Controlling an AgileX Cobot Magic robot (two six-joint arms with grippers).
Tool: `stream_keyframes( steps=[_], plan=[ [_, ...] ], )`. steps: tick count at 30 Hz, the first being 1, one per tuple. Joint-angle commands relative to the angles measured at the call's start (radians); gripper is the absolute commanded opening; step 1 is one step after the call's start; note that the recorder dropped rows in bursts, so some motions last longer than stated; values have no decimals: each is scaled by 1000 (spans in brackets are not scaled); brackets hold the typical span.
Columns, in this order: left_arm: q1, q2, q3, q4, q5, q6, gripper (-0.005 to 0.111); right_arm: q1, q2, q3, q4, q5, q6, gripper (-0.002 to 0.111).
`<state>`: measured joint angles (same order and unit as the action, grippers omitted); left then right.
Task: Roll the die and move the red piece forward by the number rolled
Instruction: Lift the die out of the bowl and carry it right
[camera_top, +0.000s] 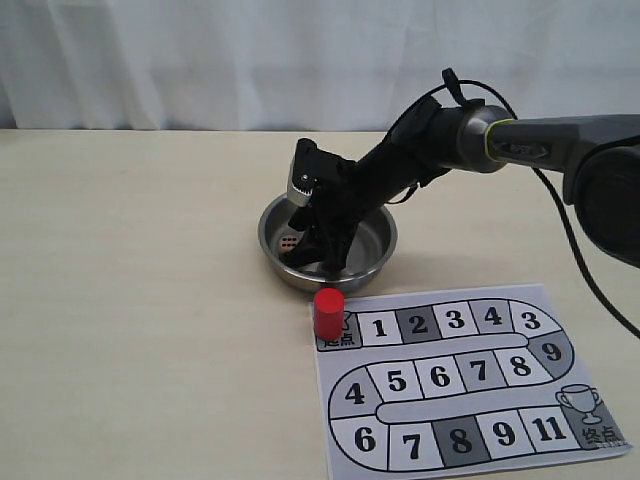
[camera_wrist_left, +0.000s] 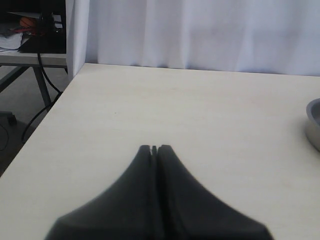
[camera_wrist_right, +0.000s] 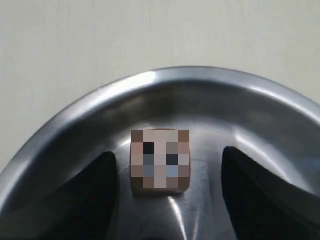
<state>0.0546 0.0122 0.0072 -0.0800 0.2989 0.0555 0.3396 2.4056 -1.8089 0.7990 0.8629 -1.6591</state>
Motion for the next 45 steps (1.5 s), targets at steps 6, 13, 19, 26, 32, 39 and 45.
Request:
stream_keyframes(
  steps=[6,13,19,26,32,39,45],
  plan=[
    [-8,-1,-7,0,-13,0,0,0,2,-3,8,29,-2,58],
    [-8,-1,-7,0,-13,0,0,0,15,-3,33,28,-2,58],
    [-8,-1,-7,0,-13,0,0,0,22,-3,30,28,-2,53],
    [-8,-1,-7,0,-13,0,0,0,17,-3,25,28,-2,20],
    [-8,-1,-7,0,-13,0,0,-12,-32,-3,22,4,176,4],
    [-8,-1,-7,0,-13,0,0,-66,-148,-3,-103,-17,688,4],
    [-8,-1,-7,0,-13,0,0,-147,-242,0,-346,53,1054,4]
  ],
)
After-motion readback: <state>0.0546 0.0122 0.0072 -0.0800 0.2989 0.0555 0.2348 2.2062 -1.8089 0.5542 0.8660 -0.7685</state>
